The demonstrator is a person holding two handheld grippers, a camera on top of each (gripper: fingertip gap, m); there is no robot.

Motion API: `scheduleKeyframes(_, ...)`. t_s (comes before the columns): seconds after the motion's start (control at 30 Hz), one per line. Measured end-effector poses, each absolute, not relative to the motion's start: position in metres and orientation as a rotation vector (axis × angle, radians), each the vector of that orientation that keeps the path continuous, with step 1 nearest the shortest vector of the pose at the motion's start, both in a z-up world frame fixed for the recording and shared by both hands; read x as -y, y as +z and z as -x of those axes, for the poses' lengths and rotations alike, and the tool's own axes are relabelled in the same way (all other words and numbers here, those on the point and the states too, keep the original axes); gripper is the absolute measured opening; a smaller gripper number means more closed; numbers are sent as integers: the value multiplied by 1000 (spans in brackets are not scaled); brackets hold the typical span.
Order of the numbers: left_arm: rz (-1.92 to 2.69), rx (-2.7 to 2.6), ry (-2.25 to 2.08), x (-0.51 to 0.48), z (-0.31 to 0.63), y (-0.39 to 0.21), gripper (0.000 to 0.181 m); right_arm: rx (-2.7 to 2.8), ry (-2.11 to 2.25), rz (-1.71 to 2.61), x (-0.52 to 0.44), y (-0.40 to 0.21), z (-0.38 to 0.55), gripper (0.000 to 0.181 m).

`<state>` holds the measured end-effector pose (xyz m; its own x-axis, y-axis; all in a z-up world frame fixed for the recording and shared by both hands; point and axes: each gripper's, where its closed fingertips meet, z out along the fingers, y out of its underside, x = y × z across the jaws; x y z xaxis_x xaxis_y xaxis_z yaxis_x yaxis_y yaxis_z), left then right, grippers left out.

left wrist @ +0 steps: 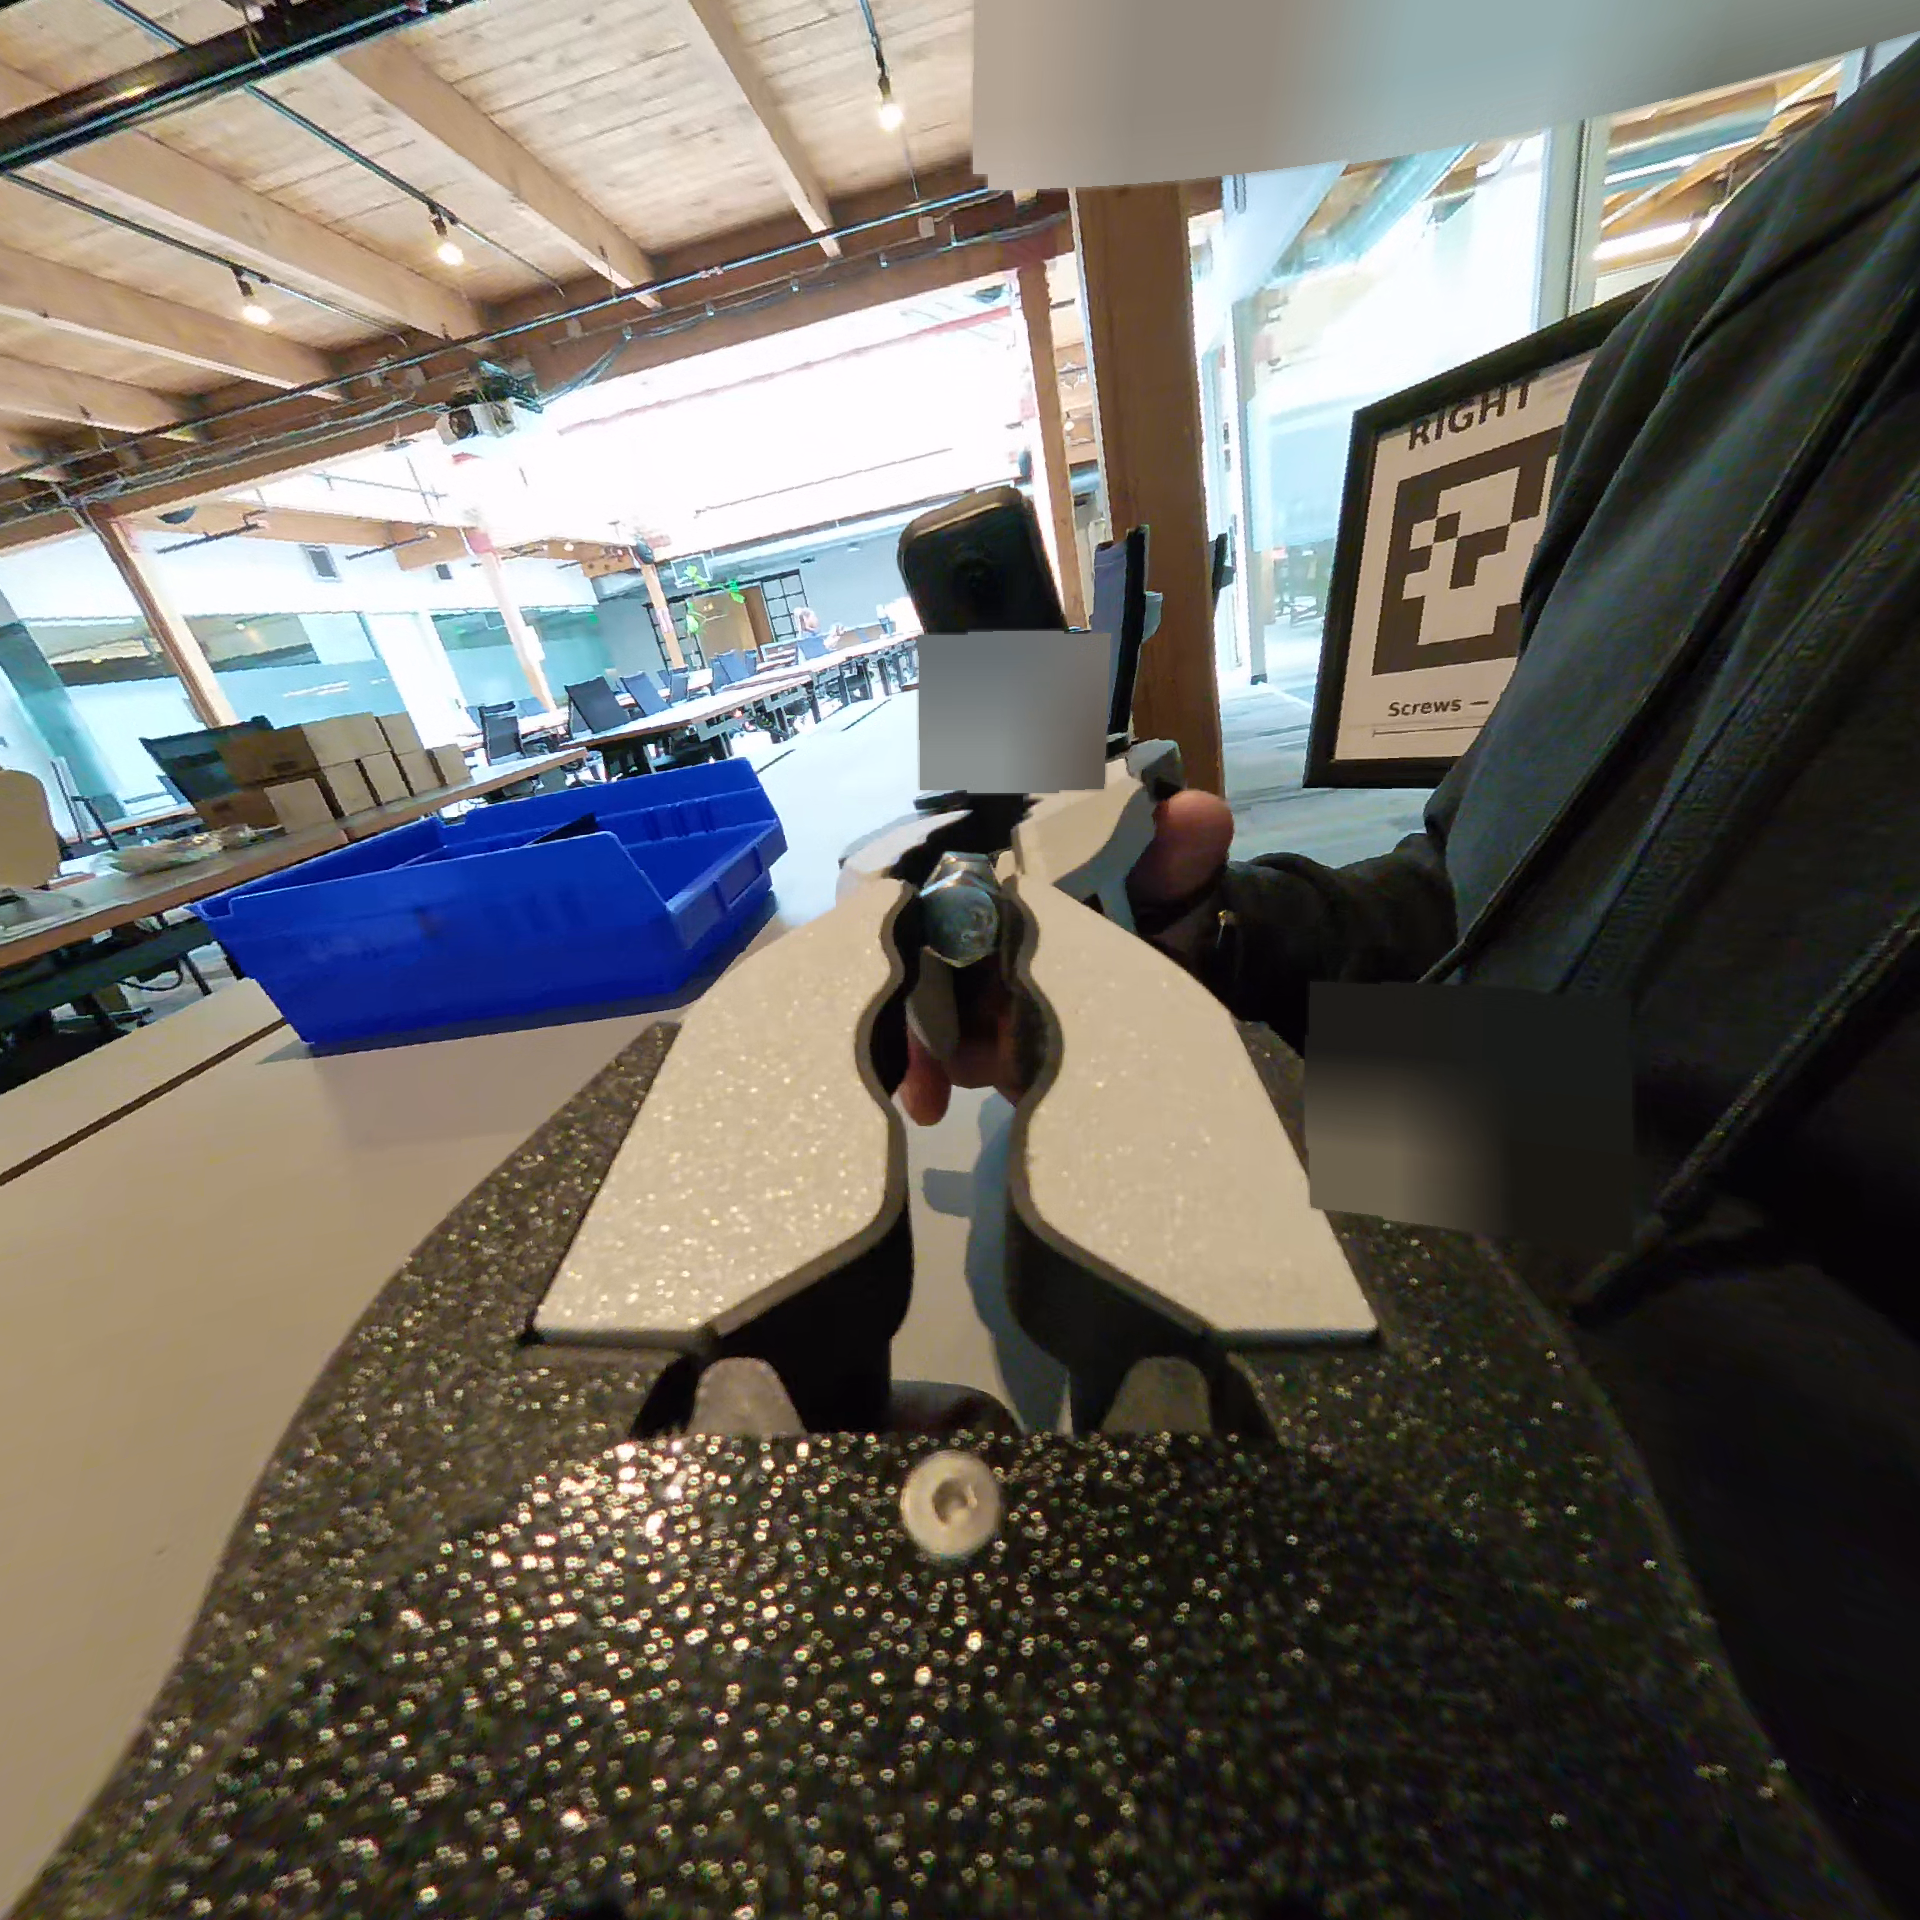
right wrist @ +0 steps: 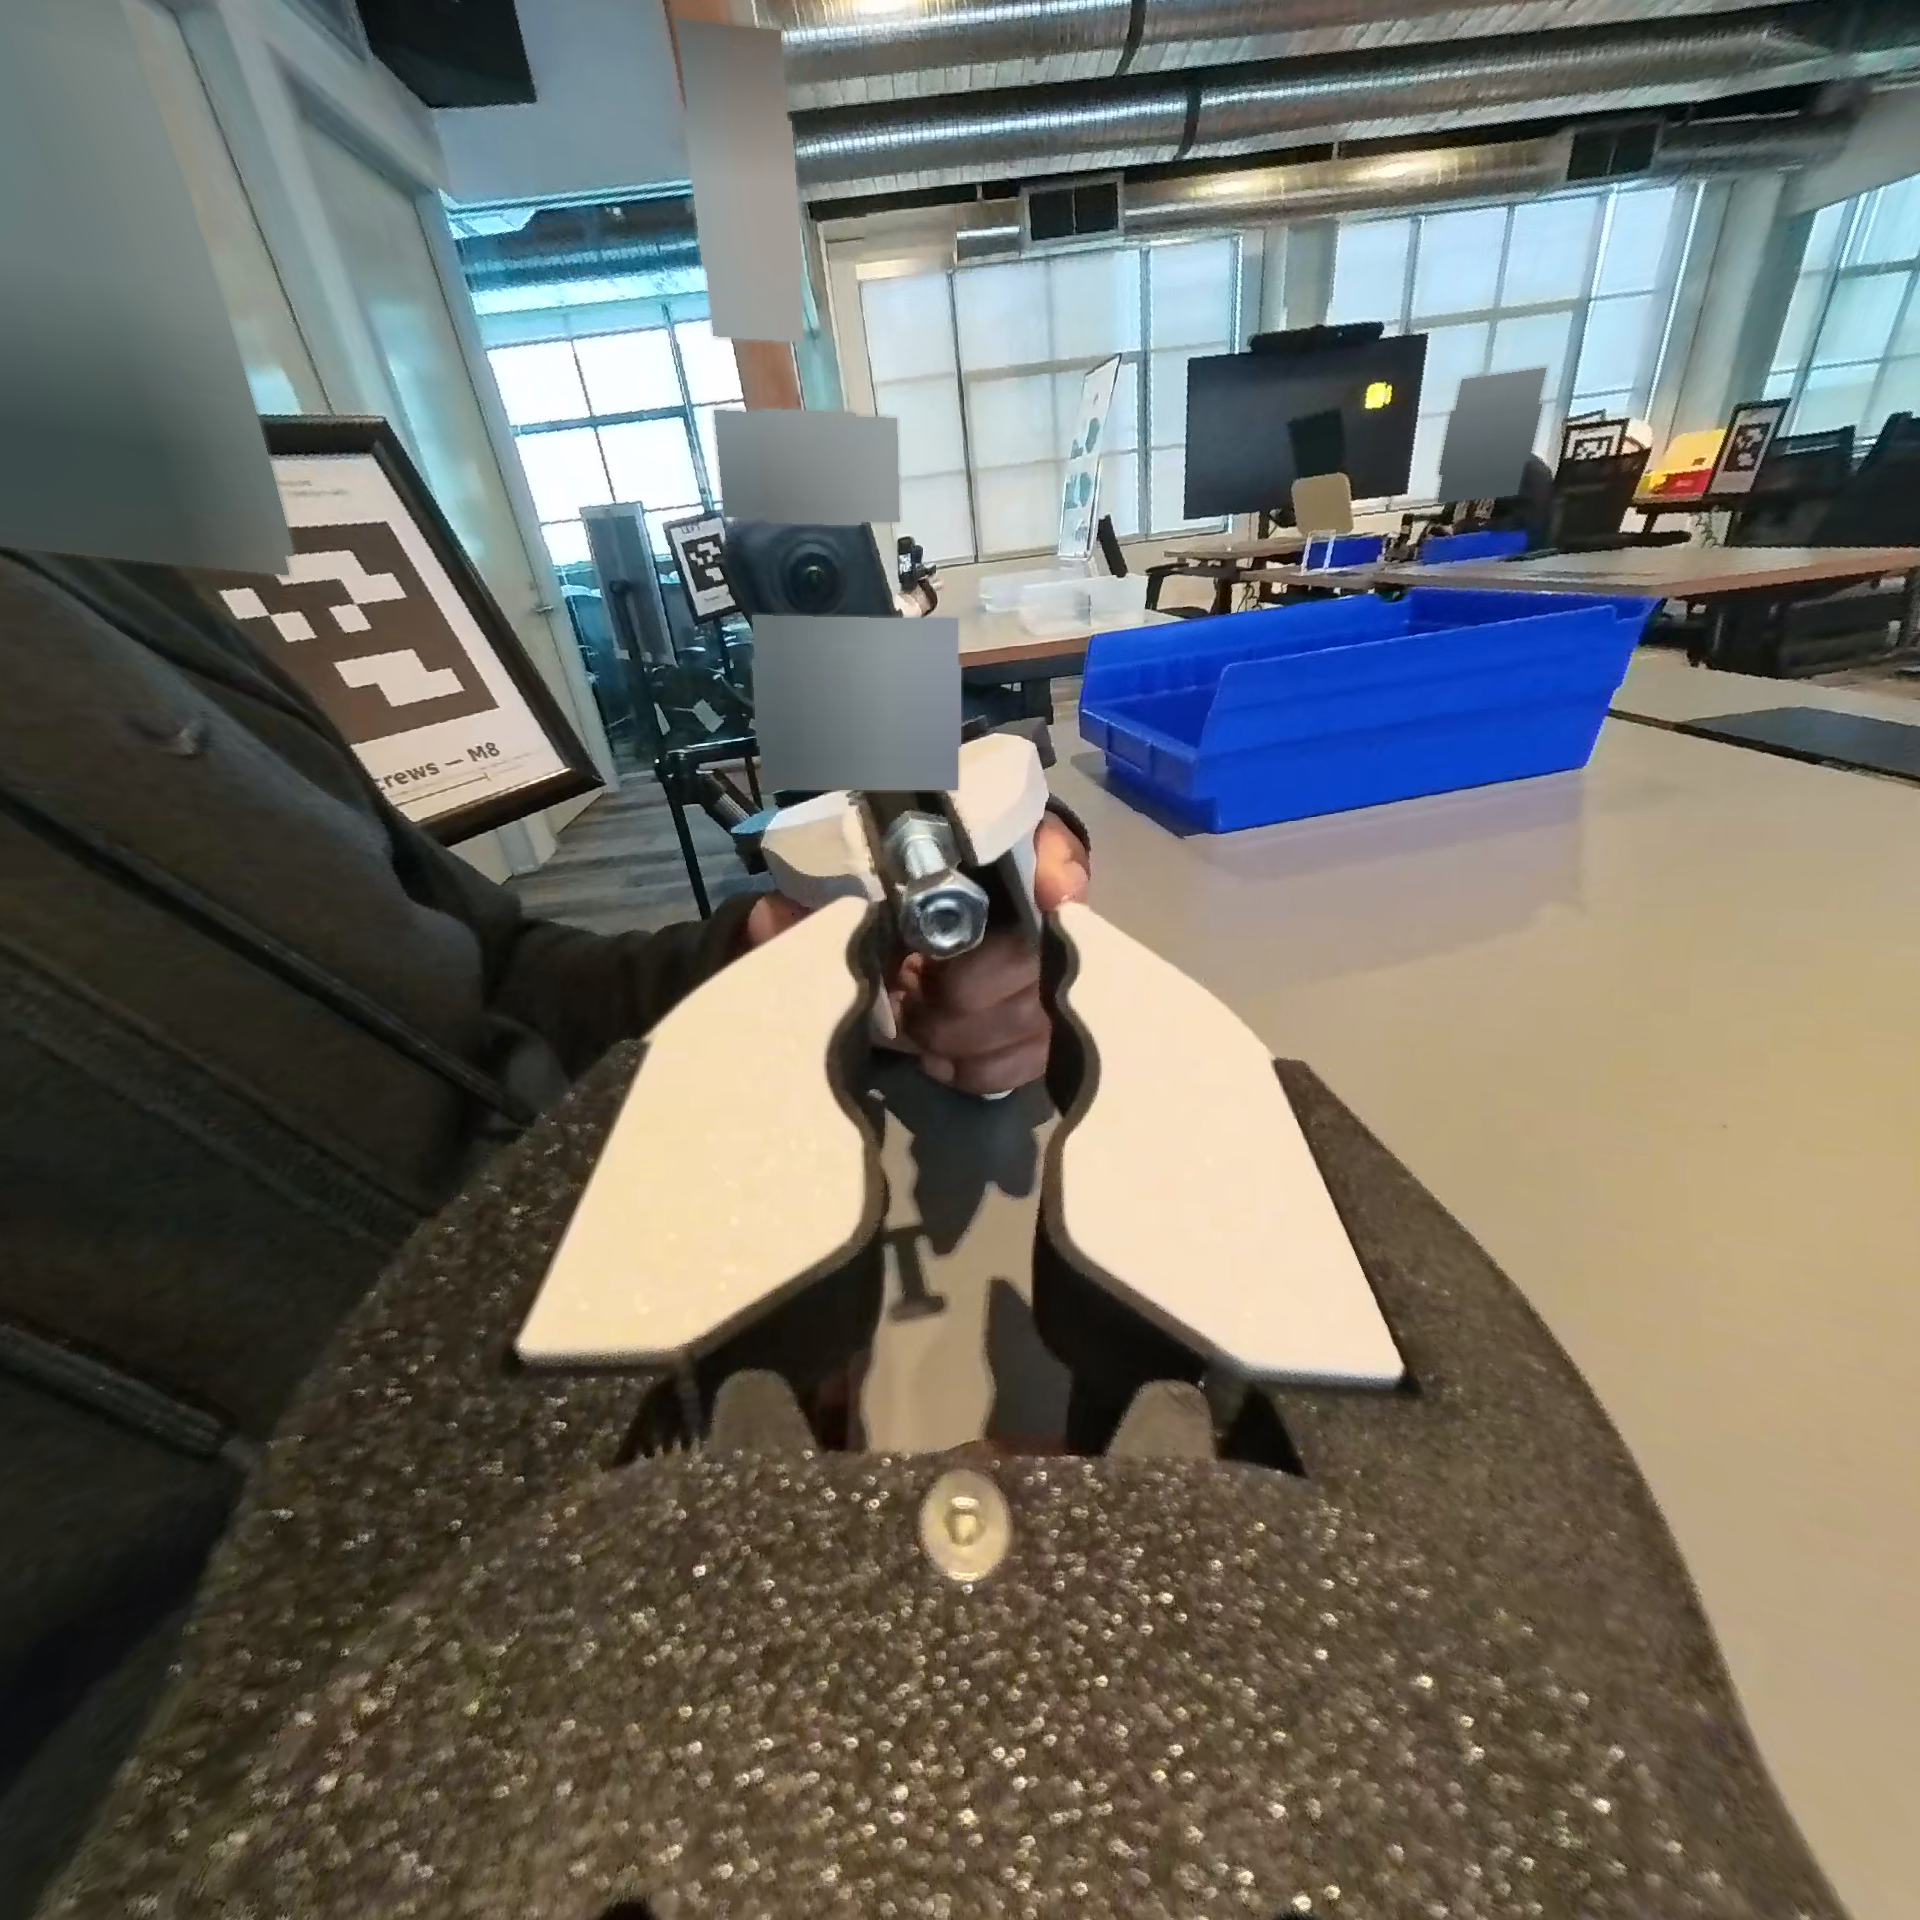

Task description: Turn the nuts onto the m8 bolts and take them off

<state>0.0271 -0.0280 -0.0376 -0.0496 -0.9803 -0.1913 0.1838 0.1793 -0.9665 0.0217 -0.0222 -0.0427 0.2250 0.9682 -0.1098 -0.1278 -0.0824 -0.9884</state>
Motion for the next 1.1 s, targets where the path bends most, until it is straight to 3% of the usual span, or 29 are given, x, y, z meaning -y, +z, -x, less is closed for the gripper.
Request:
scheduleKeyframes(0.13, 918, -1208, -1210, 28, -27, -38, 14, 926, 1116, 1247, 25, -40, -24, 15)
scheduleKeyframes(0.43, 1044, -1232, -1499, 37, -26, -39, 14, 1175, 356, 804, 35, -43, -25, 17)
scheduleKeyframes(0.53, 961, -1152, -1491, 34, -21, -29, 14, 1135, 514, 865, 38, -39, -25, 33)
scheduleKeyframes(0.67, 937, -1133, -1376, 26, -19, -29, 14, 1020, 825, 1052, 30, -34, -30, 37)
scheduleKeyframes(0.83, 891, -1230, -1192, 33, -28, -39, 14, 903, 1145, 1196, 25, -33, -32, 32)
scheduleKeyframes(1.03, 890, -1221, -1198, 32, -27, -38, 14, 959, 1121, 1217, 28, -40, -27, 27)
scheduleKeyframes(1.1, 891, -1227, -1197, 33, -28, -39, 14, 972, 1090, 1205, 29, -41, -26, 16)
